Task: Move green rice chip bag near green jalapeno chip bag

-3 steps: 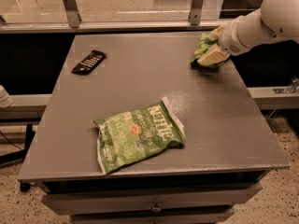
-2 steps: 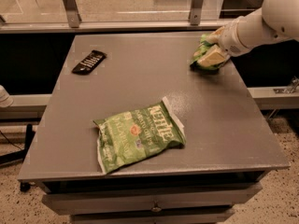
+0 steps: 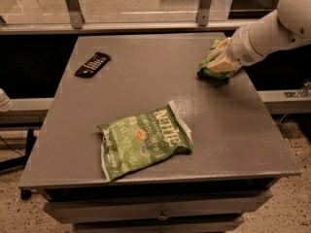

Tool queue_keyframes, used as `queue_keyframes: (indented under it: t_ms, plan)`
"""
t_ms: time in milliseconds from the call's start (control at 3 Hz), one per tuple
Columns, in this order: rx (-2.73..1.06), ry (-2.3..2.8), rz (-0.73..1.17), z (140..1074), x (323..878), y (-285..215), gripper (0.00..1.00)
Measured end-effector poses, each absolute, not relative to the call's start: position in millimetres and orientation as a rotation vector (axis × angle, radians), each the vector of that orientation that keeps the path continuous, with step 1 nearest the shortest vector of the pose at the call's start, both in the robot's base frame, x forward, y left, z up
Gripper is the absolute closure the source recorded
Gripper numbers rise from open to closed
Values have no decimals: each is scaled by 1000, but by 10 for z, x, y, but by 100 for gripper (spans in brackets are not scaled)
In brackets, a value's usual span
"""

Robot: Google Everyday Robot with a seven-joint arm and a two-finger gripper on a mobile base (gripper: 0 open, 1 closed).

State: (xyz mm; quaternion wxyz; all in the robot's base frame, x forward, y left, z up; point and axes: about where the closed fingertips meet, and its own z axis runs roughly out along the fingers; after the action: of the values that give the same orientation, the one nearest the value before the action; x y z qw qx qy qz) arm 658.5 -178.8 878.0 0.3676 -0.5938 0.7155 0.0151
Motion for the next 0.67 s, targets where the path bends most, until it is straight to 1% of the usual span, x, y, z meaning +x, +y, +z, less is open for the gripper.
queue_keyframes:
  t_ms: [667]
  plan:
    - [-1683, 1739, 190, 8965, 5892, -1629, 100]
